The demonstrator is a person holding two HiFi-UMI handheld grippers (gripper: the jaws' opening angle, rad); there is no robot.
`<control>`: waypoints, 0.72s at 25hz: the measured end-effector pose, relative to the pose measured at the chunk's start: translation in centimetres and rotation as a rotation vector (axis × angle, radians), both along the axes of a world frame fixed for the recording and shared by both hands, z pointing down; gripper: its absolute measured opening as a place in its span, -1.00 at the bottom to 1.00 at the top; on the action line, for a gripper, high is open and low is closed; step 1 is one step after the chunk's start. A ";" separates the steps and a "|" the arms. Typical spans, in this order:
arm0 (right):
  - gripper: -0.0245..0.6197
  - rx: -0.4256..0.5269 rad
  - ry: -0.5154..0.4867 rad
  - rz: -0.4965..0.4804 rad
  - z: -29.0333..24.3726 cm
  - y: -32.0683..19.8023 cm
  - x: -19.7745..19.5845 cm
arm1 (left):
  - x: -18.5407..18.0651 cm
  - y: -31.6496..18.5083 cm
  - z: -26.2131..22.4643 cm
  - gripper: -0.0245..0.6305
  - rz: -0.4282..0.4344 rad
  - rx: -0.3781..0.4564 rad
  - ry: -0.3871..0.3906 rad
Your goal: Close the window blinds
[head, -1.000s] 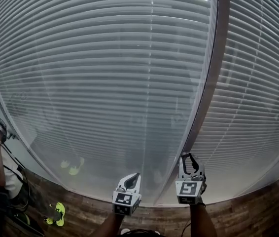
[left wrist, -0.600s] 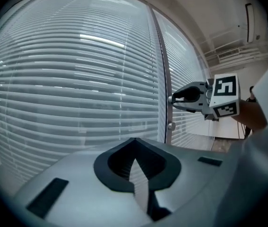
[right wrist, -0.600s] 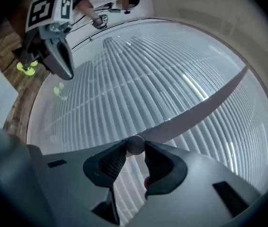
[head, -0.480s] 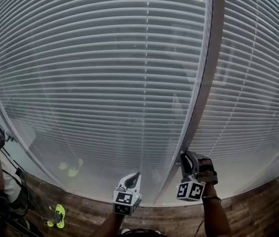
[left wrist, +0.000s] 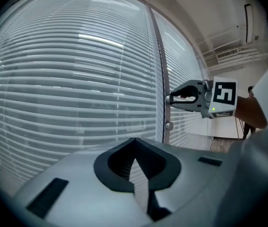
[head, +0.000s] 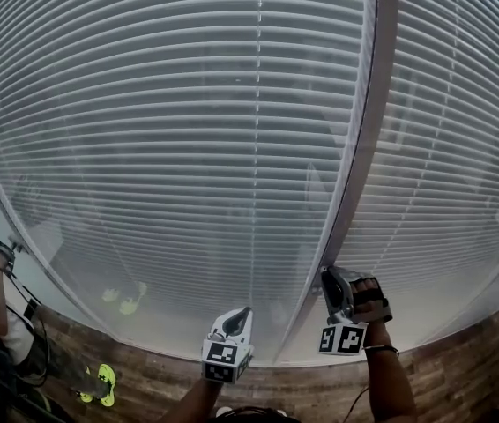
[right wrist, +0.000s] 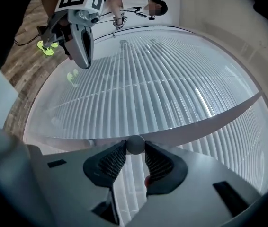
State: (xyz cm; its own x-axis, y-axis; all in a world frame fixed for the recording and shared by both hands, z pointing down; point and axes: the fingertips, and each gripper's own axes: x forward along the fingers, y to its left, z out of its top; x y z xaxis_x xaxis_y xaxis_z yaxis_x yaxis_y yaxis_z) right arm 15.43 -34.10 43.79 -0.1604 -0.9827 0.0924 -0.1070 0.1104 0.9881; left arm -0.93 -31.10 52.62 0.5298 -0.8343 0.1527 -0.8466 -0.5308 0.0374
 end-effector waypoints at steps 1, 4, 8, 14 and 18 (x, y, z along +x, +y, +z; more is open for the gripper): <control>-0.53 0.010 -0.001 0.006 0.0 0.0 0.1 | 0.1 0.0 0.1 -0.93 0.004 0.000 -0.002; -0.53 0.031 0.005 0.015 0.0 -0.2 0.2 | 0.1 -0.1 -0.2 -0.93 0.000 0.004 0.008; -0.53 0.046 -0.064 0.021 0.0 -0.3 0.7 | 0.1 -0.1 -0.2 -0.93 -0.019 -0.002 0.009; -0.52 0.028 -0.404 0.022 -0.4 1.1 1.4 | 0.5 0.0 0.1 -0.93 -0.006 -0.003 -0.007; -0.52 -0.024 -0.663 -0.004 -0.2 2.2 1.7 | 1.1 -0.2 0.7 -0.93 -0.005 -0.003 -0.022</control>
